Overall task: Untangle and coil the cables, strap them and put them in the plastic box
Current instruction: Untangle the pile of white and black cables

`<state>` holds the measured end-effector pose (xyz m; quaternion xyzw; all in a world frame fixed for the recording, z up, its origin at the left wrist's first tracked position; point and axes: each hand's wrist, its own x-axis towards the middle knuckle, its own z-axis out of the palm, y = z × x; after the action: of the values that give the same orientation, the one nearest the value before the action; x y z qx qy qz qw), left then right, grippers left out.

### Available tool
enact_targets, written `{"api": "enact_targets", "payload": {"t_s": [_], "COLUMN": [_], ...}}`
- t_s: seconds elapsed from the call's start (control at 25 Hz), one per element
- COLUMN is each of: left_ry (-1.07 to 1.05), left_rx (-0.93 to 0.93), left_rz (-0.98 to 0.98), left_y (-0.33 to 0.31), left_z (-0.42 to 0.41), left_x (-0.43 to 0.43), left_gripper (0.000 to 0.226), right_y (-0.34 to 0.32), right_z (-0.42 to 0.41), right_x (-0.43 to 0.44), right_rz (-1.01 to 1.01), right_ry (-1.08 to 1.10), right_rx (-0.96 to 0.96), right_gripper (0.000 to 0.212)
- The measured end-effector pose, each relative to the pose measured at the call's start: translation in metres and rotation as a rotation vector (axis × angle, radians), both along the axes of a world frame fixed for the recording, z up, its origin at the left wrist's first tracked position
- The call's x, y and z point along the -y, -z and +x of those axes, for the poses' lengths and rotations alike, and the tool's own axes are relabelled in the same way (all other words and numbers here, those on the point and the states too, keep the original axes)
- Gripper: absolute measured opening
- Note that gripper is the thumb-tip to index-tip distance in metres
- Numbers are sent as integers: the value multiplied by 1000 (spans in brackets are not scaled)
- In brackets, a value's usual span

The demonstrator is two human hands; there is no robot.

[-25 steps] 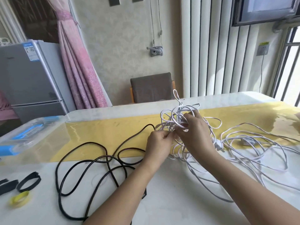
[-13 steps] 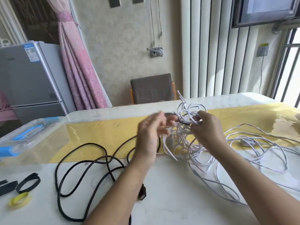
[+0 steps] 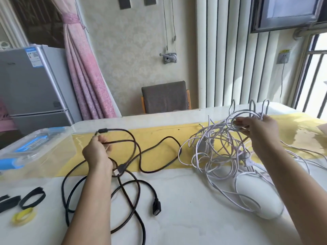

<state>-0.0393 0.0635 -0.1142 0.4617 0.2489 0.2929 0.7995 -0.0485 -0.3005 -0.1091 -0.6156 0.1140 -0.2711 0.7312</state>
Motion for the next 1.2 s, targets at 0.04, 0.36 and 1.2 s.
{"api": "enact_targets", "payload": {"t_s": [0.04,0.36,1.2], "left_ry": [46,-28,-61], "left_rx": [-76,111,-158], "left_rz": [73,1191,1140], "left_y": [7,11,20], "left_z": [7,-5,9], "left_x": [-1,58,33], "left_gripper": [28,57,25], "right_y": [-1,-10,-36], "right_z": [-1,-18,-33], "right_x": [-3,-52,60], "right_rz": [8,-260,-100], "right_ry": [-46,-535,357], "right_rx": [2,59,35], "right_gripper": [13,19,16]}}
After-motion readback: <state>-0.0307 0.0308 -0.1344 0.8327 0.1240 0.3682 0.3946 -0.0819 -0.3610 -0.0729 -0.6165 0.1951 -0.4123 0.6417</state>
